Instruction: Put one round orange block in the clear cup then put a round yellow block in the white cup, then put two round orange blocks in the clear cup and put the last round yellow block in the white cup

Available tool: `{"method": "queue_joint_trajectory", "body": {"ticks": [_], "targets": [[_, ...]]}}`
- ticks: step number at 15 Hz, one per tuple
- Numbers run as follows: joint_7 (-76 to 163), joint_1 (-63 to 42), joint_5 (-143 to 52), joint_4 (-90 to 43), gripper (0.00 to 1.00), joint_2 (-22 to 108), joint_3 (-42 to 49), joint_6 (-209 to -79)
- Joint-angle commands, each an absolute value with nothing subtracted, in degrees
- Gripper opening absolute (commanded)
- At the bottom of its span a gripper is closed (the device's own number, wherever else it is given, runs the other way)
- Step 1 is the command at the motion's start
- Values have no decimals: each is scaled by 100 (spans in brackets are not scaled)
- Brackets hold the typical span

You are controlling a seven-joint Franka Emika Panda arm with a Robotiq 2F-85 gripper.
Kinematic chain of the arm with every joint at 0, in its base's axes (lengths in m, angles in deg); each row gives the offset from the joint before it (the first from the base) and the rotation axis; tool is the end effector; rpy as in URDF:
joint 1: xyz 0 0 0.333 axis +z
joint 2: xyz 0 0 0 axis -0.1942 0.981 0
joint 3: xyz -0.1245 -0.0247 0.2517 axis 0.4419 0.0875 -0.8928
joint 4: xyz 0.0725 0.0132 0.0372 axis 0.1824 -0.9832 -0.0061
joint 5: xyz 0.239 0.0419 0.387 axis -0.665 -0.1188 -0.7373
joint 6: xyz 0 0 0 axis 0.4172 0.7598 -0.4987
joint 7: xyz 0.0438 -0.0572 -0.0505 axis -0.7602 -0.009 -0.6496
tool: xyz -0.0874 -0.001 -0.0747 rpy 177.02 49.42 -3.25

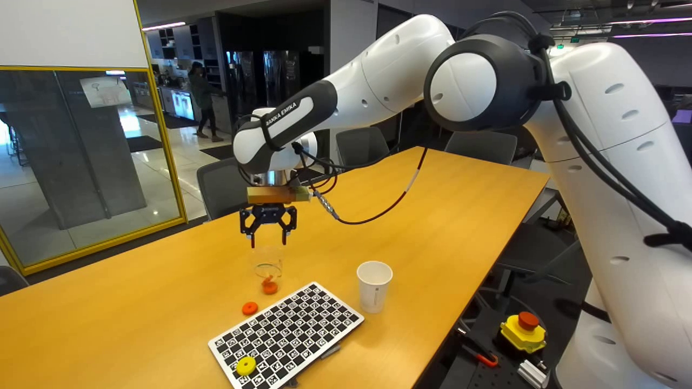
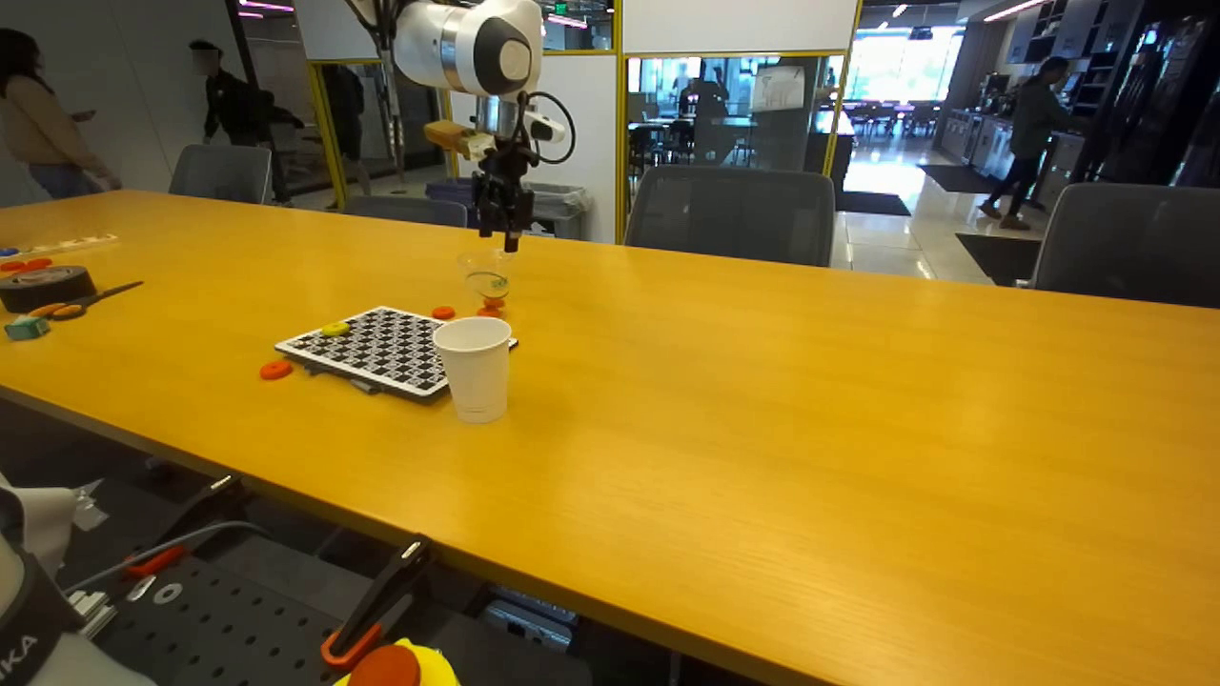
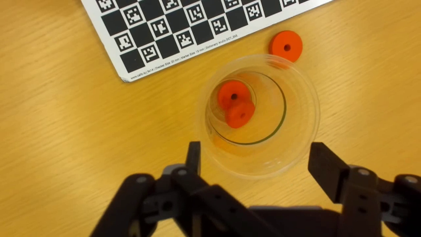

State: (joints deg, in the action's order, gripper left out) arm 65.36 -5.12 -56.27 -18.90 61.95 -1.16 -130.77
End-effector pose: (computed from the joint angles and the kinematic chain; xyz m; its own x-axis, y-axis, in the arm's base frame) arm 0.7288 0.0896 0.2199 0.9048 -0.4150 -0.0956 -0.4230 -0.9017 -0.0891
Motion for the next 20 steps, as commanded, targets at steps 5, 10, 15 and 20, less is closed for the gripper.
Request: {"method": "queue_joint_trajectory", "body": {"ticks": [5, 10, 15, 20], "targets": [[6689, -157, -5575, -2632, 100, 5435, -152, -13310], [7144, 323, -5438, -3687, 100, 4739, -270, -13660], [7453, 565, -5476, -4201, 100, 4740, -513, -14132], [7638, 711, -5056, -4046, 100, 5268, -380, -14659]]}}
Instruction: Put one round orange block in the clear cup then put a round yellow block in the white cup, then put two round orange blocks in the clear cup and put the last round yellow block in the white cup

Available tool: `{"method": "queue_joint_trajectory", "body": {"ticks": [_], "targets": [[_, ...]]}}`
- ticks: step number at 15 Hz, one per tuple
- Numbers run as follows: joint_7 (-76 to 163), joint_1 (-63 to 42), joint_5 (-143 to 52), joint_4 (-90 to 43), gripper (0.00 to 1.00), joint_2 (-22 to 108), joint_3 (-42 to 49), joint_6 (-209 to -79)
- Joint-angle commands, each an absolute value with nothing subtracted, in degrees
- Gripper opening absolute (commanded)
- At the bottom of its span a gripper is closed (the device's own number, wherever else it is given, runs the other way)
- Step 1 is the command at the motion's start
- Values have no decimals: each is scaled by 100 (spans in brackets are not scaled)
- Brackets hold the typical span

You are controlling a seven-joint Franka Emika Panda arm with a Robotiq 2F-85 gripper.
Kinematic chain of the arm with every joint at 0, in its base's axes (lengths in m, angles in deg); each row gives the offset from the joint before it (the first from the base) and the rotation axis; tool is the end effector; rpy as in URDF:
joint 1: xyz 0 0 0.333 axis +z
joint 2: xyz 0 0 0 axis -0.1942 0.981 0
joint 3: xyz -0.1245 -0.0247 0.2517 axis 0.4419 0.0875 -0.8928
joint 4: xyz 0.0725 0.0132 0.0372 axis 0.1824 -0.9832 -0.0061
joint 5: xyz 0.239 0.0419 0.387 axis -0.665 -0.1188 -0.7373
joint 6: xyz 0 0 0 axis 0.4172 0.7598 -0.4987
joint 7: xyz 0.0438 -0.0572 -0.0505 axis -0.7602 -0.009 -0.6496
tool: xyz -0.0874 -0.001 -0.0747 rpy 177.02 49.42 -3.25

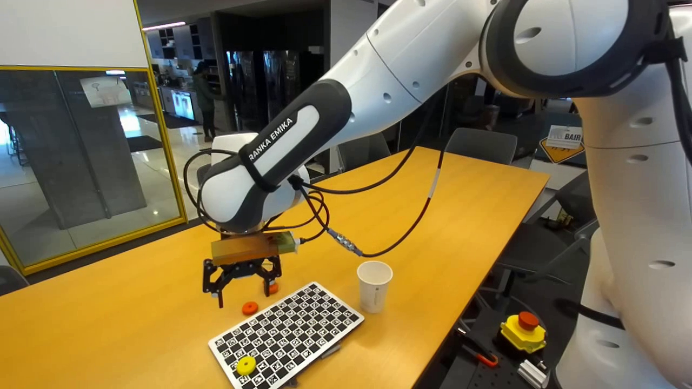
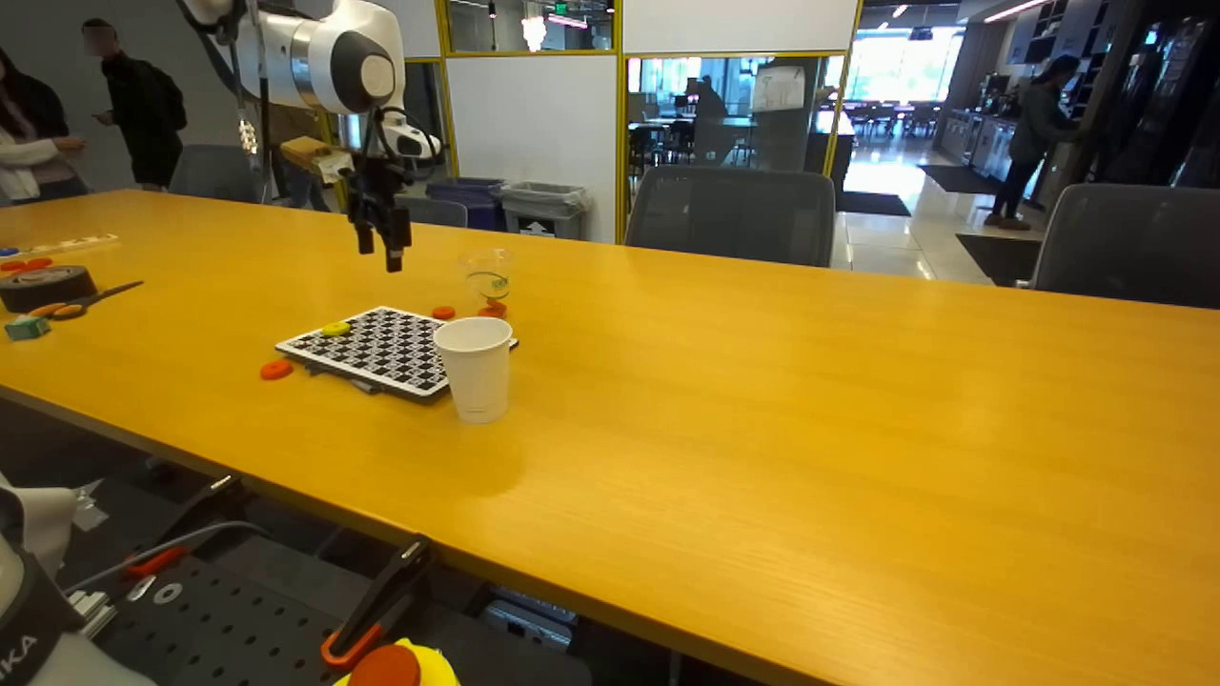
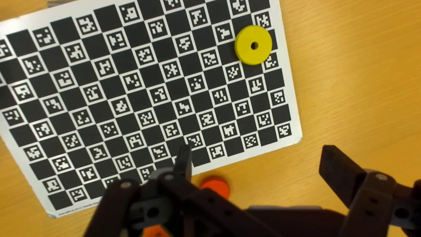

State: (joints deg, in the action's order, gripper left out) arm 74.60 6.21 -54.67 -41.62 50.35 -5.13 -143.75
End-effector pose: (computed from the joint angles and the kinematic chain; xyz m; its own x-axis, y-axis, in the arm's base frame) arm 0.6067 0.2451 0.1878 0.9419 -0.3273 -0.0761 -0.3331 -0.9392 -0.0831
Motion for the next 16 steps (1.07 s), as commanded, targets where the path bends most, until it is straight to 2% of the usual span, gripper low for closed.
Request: {"method": "queue_joint_trajectory", "body": {"ticks": [1, 8, 16], "targets": [[7696, 741, -4866, -3954, 100, 5399, -304, -14697], [7650, 702, -4563, -3492, 100, 6139, -73, -15084], [7719, 885, -4569, -3420, 100, 6421, 64, -15711]]}}
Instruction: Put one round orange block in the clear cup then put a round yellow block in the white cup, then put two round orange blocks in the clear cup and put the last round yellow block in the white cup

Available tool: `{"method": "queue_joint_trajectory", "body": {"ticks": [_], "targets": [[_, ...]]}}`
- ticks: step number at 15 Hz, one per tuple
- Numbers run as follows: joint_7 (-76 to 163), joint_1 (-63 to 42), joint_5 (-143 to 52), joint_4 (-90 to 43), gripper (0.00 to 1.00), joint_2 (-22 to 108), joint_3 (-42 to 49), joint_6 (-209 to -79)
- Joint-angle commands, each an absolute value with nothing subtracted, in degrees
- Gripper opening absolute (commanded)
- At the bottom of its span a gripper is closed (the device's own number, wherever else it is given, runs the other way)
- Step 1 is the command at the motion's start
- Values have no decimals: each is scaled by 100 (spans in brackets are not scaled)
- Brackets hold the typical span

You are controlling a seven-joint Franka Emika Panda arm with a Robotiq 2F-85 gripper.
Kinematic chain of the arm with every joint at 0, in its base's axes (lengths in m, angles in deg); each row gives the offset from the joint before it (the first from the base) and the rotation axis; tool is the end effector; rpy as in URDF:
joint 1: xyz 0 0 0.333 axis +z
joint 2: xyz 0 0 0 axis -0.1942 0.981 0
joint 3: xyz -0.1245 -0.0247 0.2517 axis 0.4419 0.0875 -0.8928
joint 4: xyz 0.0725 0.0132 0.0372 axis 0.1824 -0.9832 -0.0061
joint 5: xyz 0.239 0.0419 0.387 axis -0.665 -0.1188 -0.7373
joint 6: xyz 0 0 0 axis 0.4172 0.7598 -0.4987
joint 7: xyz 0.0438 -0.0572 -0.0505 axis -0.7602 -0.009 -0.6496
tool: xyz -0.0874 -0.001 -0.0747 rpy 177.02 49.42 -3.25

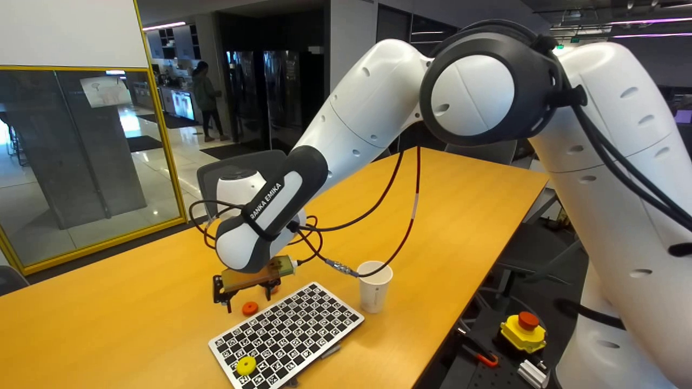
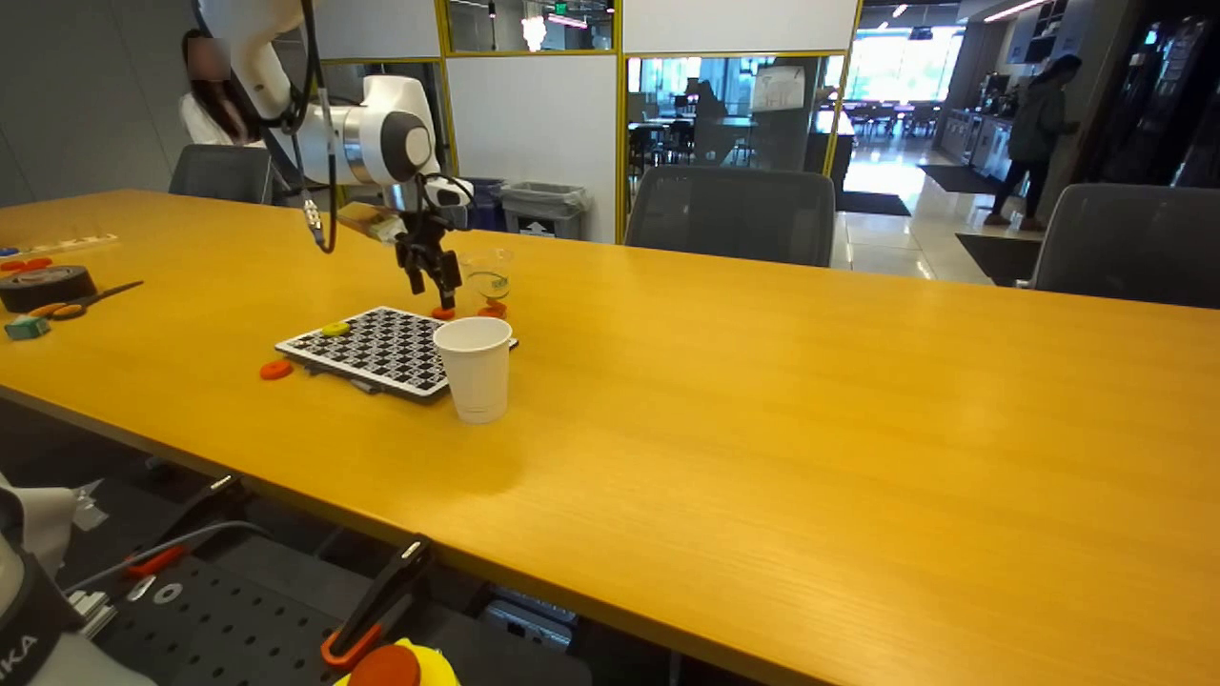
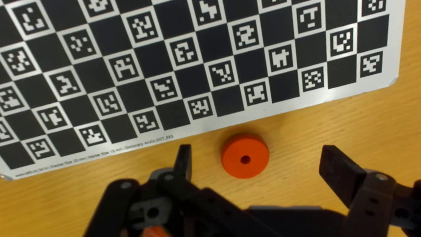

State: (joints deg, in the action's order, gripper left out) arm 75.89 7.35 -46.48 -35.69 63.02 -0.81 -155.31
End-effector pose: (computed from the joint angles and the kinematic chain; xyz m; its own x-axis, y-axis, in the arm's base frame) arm 0.6404 0.2155 0.1051 0.9506 -0.3023 0.0709 -0.3007 -0.9532 -0.0326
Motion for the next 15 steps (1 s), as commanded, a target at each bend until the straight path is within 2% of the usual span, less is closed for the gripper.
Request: {"method": "queue_joint_trajectory", "body": {"ticks": [1, 15], "targets": [[7722, 905, -4571, -3414, 100, 6438, 83, -15733], [7608, 862, -4647, -3081, 100, 6764, 111, -15691]]}}
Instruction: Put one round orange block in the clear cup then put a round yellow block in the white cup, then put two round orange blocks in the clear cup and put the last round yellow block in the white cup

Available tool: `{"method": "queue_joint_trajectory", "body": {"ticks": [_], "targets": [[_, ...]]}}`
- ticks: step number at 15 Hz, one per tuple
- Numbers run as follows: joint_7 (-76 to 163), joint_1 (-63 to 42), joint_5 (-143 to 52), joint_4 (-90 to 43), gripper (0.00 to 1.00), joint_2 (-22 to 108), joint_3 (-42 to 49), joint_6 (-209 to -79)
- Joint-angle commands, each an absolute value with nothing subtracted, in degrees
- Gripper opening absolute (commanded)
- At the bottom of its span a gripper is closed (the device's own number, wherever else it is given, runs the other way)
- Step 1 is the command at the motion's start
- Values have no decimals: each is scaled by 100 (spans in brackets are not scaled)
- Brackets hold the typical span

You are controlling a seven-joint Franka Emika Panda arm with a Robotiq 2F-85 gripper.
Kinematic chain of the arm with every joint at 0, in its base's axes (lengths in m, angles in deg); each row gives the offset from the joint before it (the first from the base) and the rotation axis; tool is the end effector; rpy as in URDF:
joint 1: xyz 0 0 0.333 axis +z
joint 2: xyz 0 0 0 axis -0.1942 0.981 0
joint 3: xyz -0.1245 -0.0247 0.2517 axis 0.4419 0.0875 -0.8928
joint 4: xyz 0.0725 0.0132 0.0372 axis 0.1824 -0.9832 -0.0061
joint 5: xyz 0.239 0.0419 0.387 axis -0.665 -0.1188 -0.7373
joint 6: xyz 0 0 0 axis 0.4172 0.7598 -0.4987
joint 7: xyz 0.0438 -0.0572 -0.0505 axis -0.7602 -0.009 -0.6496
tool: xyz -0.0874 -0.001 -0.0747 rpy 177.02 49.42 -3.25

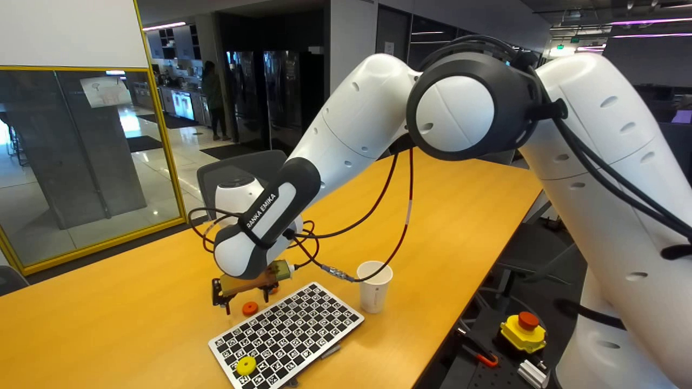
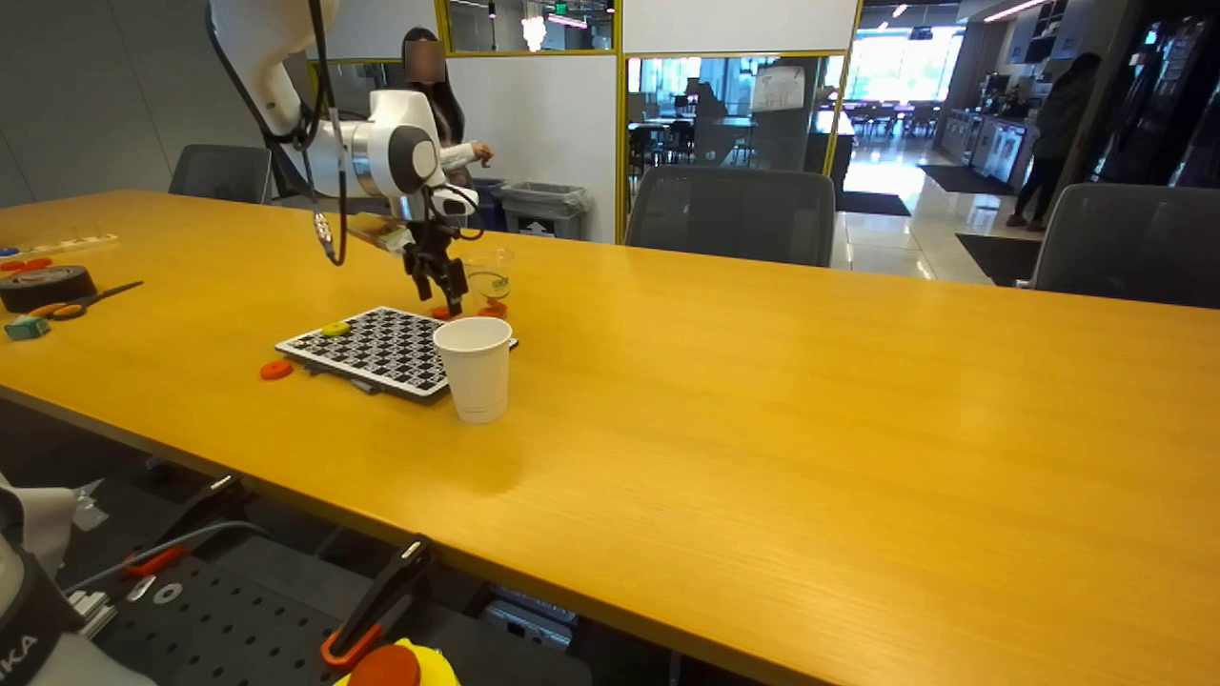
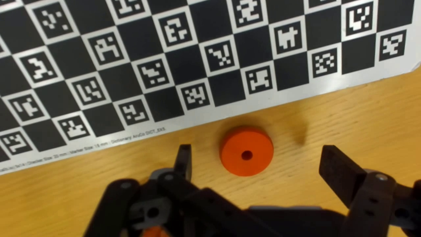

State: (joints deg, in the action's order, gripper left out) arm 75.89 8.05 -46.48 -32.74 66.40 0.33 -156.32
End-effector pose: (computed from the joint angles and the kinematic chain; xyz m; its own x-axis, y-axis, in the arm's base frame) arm 0.6505 0.2134 0.0895 0.9487 -0.3043 0.0863 -0.3029 -0.9526 -0.0287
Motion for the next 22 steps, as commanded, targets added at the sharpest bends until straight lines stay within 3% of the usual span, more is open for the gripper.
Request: {"method": "queue_joint_trajectory", "body": {"ticks": [1, 6, 7, 8, 15, 17, 22], "targets": [[7609, 863, -4647, -3075, 100, 6771, 115, -15691], [7617, 861, -4657, -3069, 100, 6788, 132, -15697], [7608, 857, -4657, -3077, 92, 6781, 131, -15698], [7610, 861, -4651, -3080, 75, 6778, 137, -15697], [7602, 835, -4678, -3072, 21, 6764, 141, -15663], [7484, 766, -4743, -3061, 25, 6716, 49, -15515], [7089, 654, -4859, -3307, 25, 6236, -198, -15267]]}}
